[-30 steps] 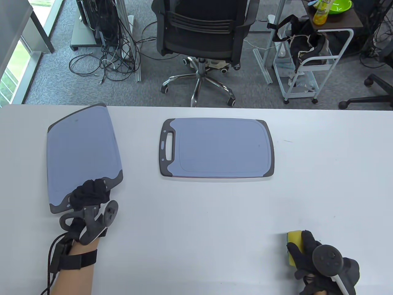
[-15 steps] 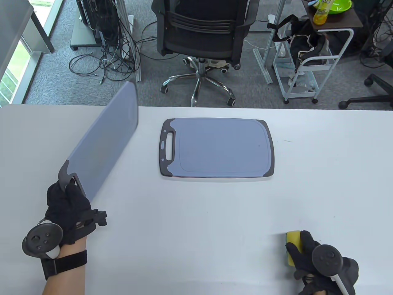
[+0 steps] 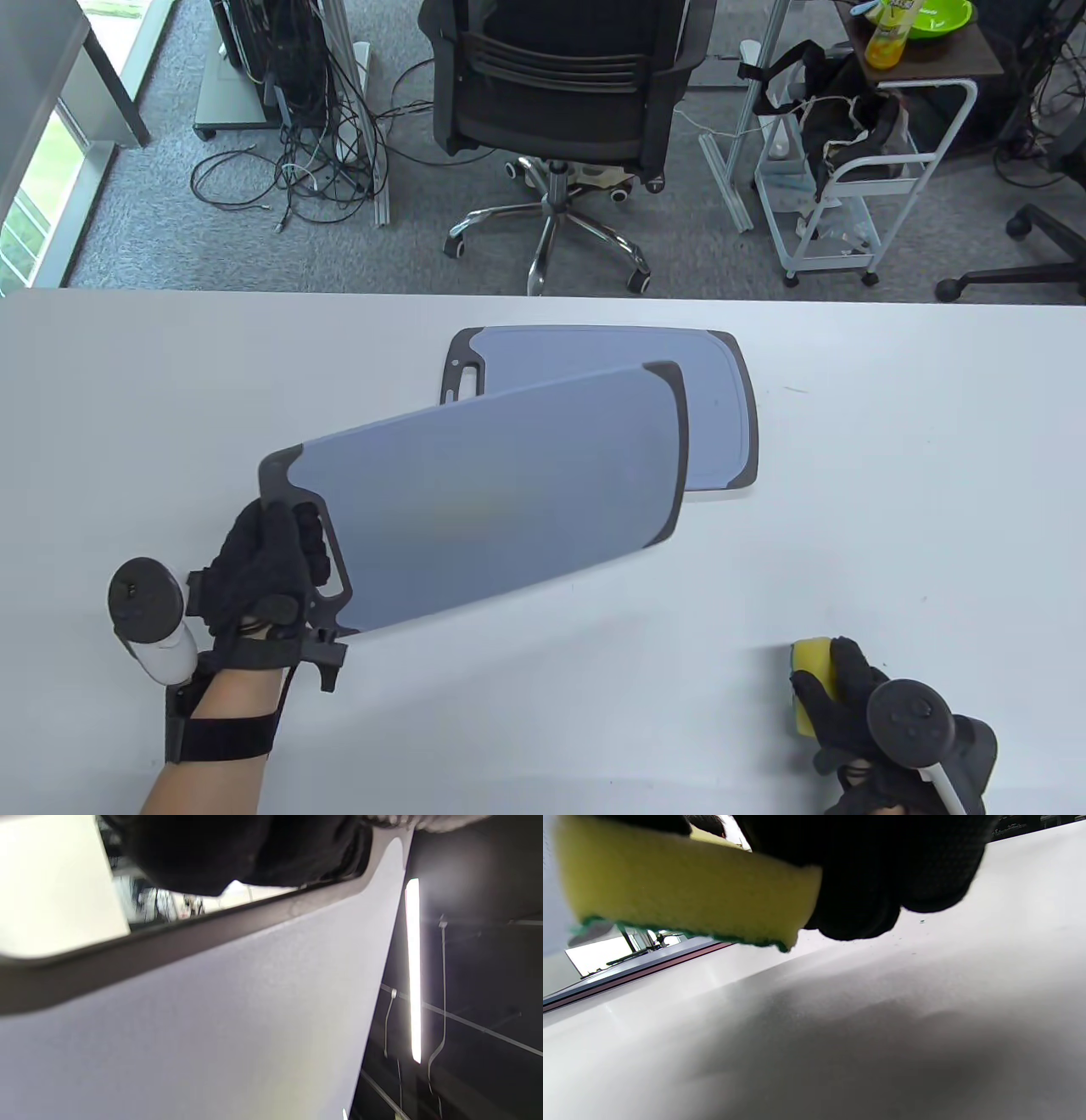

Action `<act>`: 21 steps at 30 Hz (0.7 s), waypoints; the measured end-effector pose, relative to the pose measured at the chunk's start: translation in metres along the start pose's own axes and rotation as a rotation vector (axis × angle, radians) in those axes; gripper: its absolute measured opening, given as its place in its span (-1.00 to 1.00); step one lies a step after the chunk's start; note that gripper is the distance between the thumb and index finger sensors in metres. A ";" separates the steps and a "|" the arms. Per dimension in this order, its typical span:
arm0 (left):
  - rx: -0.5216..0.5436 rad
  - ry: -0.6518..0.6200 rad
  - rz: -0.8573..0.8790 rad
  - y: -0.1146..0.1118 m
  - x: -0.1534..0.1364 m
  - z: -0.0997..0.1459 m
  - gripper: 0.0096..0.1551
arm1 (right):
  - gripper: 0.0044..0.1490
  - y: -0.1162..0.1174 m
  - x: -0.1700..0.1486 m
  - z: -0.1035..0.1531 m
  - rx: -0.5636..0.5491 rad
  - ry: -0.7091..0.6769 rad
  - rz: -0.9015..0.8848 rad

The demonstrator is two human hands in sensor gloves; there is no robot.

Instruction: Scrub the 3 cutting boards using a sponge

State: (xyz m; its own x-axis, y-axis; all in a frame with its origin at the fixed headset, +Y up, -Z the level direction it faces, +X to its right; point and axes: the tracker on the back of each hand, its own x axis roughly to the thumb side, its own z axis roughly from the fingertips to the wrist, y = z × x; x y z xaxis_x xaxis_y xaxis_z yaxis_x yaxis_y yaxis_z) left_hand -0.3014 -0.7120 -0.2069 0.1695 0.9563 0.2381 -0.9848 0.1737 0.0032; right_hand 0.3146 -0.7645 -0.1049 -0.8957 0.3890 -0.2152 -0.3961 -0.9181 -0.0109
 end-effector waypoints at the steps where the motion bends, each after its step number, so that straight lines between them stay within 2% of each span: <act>1: -0.031 0.017 0.010 -0.006 -0.004 -0.001 -0.44 | -0.01 0.000 0.000 0.000 0.000 0.001 -0.008; 4: -0.131 0.106 0.023 -0.024 -0.021 -0.006 -0.44 | -0.01 -0.002 -0.002 0.002 -0.016 0.010 -0.021; 5: -0.150 0.148 0.104 -0.030 -0.030 -0.007 -0.43 | -0.01 -0.002 -0.003 0.003 -0.023 0.012 -0.026; 7: -0.156 0.198 0.114 -0.035 -0.038 -0.008 -0.44 | -0.01 -0.003 -0.004 0.003 -0.026 0.015 -0.035; 10: -0.298 0.377 0.230 -0.042 -0.054 -0.011 -0.45 | -0.01 -0.002 -0.004 0.003 -0.020 0.015 -0.028; 11: -0.316 0.436 0.189 -0.043 -0.059 -0.011 -0.48 | -0.01 -0.001 -0.004 0.002 -0.015 0.015 -0.025; 13: -0.337 0.461 0.068 -0.044 -0.067 -0.011 -0.50 | -0.01 0.000 -0.004 0.001 -0.005 0.017 -0.023; 15: -0.404 0.524 -0.064 -0.048 -0.075 -0.014 -0.47 | -0.01 0.001 -0.004 0.000 -0.003 0.015 -0.017; 21: -0.459 0.630 -0.107 -0.063 -0.103 -0.014 -0.46 | -0.01 0.002 0.002 -0.003 -0.009 0.018 -0.020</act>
State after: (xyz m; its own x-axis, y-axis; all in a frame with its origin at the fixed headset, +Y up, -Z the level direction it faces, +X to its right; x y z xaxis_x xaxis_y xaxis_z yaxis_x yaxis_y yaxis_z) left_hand -0.2563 -0.8177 -0.2454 0.3872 0.8582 -0.3370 -0.8709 0.2206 -0.4391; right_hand 0.3125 -0.7655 -0.1080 -0.8841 0.4055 -0.2320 -0.4116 -0.9111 -0.0239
